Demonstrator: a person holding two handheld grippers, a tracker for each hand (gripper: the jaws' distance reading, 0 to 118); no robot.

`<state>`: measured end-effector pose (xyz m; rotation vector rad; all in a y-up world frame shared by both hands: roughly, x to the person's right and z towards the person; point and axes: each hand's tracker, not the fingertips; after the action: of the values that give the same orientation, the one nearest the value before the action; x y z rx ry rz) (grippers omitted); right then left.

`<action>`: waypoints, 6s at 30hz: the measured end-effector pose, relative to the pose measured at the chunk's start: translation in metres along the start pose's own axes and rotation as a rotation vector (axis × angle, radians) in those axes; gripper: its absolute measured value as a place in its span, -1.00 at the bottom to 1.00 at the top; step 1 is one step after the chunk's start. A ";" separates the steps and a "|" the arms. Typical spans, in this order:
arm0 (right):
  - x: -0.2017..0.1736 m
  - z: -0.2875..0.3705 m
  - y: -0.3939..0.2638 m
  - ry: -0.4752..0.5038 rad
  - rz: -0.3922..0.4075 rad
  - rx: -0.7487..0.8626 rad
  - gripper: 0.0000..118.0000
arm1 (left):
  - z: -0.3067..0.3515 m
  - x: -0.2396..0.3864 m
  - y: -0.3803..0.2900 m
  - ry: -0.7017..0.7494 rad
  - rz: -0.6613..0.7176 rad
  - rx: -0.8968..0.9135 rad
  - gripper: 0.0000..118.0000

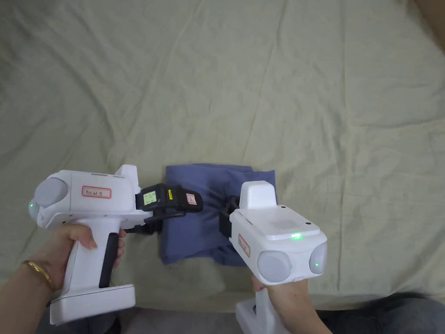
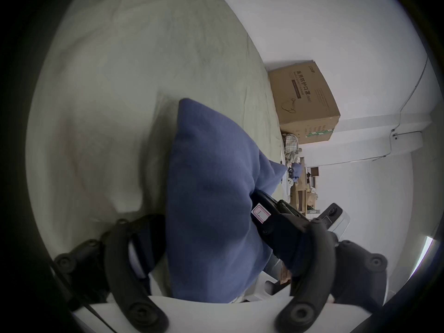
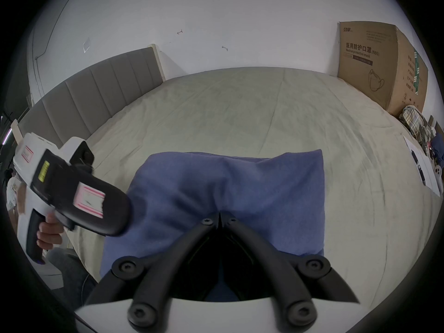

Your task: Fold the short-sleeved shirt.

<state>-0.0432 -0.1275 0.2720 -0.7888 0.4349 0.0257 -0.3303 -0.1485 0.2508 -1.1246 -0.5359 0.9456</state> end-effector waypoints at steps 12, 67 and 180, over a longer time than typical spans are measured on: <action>0.022 0.023 0.025 0.052 -0.060 0.004 -1.00 | -0.016 0.039 -0.002 0.135 0.080 0.011 -0.61; 0.092 0.277 0.136 -0.132 0.060 0.632 -1.00 | 0.109 0.294 -0.081 0.833 -0.814 1.264 -1.00; 0.081 0.255 0.048 -0.166 0.071 0.548 1.00 | -0.001 0.231 -0.179 0.780 -0.789 1.004 1.00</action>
<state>0.1156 0.0718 0.3664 -0.2288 0.2912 0.0362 -0.1451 0.0255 0.3958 -0.2246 0.1759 -0.0234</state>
